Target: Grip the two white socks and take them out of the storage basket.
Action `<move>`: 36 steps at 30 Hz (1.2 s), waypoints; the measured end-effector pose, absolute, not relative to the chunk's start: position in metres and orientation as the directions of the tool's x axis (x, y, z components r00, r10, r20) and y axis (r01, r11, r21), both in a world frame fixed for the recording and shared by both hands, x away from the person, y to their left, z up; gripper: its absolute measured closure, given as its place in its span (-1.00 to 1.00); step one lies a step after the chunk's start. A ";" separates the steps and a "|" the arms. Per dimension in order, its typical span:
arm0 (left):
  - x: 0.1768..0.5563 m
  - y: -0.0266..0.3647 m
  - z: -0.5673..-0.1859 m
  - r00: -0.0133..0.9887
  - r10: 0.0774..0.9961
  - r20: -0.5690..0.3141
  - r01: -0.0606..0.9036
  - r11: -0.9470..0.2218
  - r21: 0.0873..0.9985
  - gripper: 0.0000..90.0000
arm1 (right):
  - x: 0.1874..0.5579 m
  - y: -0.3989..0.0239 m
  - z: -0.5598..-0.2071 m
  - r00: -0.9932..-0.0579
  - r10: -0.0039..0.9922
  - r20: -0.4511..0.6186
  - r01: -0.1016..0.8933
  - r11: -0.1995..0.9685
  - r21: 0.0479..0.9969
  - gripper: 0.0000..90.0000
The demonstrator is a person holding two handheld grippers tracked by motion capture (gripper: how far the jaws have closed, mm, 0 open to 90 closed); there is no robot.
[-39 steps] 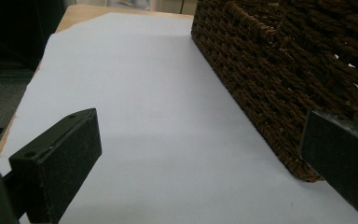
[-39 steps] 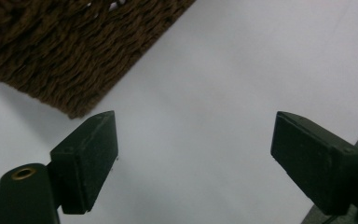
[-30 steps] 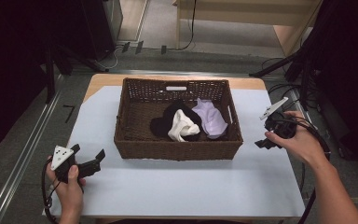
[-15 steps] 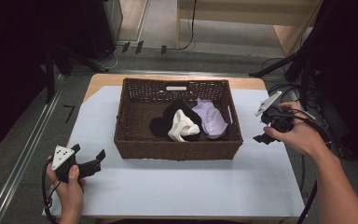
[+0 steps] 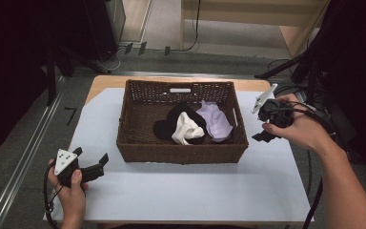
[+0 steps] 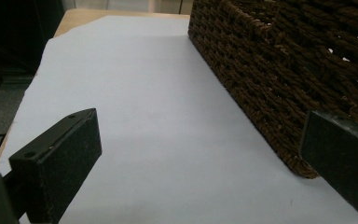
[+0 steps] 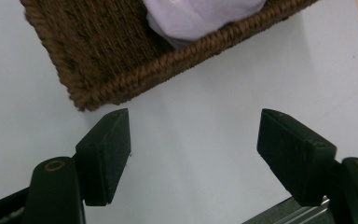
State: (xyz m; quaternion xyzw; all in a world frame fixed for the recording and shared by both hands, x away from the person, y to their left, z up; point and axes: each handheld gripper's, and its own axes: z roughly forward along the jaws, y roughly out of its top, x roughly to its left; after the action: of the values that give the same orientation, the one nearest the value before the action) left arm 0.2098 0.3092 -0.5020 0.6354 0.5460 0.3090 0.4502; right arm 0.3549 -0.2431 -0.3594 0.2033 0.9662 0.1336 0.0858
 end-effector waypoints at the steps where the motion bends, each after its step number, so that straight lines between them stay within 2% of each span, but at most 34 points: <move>1: 0.210 0.309 -0.502 0.211 0.972 -0.102 0.416 0.005 0.909 -1.00 | 0.356 -0.237 -0.355 -0.910 0.400 -0.112 0.355 0.889 0.291 -0.41; 17: 0.211 0.309 -0.502 0.208 0.973 -0.102 0.424 0.005 0.906 -1.00 | 0.369 -0.183 -0.352 -0.936 0.338 -0.098 0.297 0.908 0.295 -0.40; 36: 0.212 0.309 -0.502 0.213 0.972 -0.101 0.430 -0.001 0.903 -1.00 | 0.384 -0.116 -0.386 -0.945 0.301 -0.126 0.259 0.927 0.271 -0.37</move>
State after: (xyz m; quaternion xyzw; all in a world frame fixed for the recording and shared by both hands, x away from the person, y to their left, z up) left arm 0.2118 0.3093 -0.5022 0.6385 0.5487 0.3043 0.4457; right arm 0.3835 -0.1160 -0.3861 0.1430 0.9781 0.1265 0.0828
